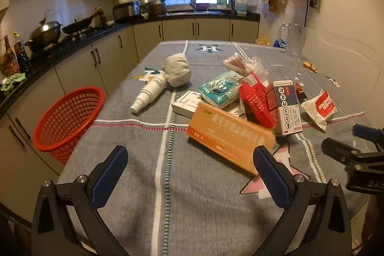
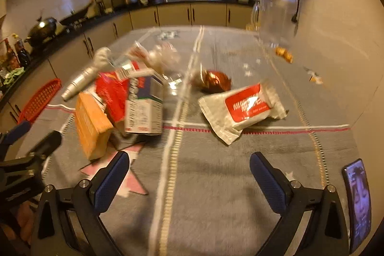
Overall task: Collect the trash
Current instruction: 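Move both tools toward the pile of packages on the table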
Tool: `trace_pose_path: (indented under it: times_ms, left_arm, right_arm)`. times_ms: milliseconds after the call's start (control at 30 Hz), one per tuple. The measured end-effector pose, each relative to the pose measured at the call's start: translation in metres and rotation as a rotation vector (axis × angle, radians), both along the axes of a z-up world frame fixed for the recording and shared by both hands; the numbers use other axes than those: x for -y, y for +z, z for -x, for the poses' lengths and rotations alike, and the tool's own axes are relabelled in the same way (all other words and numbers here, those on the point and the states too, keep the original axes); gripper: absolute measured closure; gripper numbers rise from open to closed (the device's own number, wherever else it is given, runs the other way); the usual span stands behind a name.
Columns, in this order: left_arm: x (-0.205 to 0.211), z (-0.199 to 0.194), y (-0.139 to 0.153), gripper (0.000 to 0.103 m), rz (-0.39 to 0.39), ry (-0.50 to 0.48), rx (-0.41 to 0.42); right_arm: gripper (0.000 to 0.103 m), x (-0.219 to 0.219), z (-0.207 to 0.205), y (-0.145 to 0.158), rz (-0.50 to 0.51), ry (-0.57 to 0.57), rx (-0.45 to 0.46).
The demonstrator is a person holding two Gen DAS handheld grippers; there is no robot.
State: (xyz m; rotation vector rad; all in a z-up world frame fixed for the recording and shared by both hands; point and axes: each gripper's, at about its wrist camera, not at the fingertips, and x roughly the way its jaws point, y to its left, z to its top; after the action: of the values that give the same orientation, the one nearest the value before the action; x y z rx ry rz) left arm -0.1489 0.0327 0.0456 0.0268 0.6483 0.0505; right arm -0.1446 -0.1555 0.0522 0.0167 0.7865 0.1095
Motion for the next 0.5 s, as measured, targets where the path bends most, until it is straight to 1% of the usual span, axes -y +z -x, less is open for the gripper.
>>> trace_pose_path:
  times_ms: [100, 167, 200, 233, 367, 500]
  left_arm:
    - [0.0, 0.007, 0.0, 0.0, -0.012, 0.021, 0.023]
    - [-0.001, 0.01, -0.001, 0.0, -0.013, 0.037, 0.029]
    - [-0.001, 0.012, -0.001, 0.0, -0.015, 0.043, 0.033]
    - [-0.002, 0.013, -0.002, 0.0, -0.018, 0.048, 0.036]
    - [-0.005, 0.018, -0.003, 0.0, -0.029, 0.069, 0.053]
    - [-0.009, 0.019, -0.006, 0.0, -0.022, 0.079, 0.044]
  right_arm:
    - [0.002, -0.011, 0.013, 0.002, 0.036, 0.0, 0.051]
    - [0.006, -0.015, 0.015, 0.001, 0.054, 0.001, 0.061]
    - [0.009, -0.017, 0.017, 0.0, 0.058, 0.005, 0.066]
    - [0.01, -0.019, 0.018, 0.0, 0.058, 0.006, 0.072]
    - [0.01, -0.018, 0.022, 0.002, 0.062, -0.01, 0.089]
    - [0.011, -0.021, 0.02, 0.0, 0.065, -0.004, 0.081]
